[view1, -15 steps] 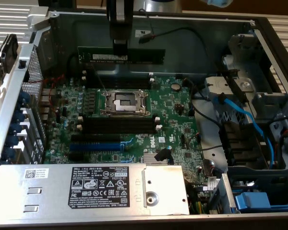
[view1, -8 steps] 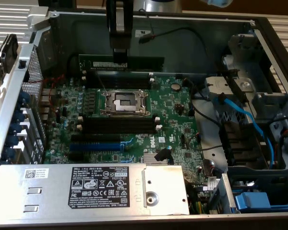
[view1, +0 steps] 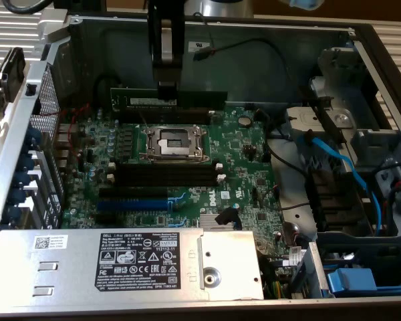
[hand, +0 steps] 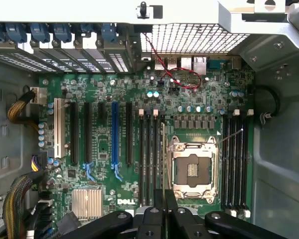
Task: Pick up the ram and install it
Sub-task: 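Insert the ram into the slot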
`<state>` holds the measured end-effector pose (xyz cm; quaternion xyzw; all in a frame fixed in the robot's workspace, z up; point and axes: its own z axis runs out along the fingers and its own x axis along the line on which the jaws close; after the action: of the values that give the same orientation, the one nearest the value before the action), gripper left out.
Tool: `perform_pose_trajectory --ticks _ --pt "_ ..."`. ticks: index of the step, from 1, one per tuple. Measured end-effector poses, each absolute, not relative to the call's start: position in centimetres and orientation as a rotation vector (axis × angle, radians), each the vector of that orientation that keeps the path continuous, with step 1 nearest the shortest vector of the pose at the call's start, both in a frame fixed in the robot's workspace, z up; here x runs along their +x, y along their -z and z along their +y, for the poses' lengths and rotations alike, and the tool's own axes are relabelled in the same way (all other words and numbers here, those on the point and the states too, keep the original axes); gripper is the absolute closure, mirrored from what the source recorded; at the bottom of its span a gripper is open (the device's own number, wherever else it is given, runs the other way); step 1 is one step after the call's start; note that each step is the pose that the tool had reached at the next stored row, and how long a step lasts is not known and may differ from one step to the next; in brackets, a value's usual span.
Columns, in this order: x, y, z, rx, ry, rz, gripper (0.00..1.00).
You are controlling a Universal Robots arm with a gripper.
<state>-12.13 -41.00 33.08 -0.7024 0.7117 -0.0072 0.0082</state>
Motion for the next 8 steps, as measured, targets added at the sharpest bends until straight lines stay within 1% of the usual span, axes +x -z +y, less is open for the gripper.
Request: perform_pose_trajectory --ticks 8 --pt "-12.3 -31.6 -41.8 -2.192 0.023 2.227 0.88"
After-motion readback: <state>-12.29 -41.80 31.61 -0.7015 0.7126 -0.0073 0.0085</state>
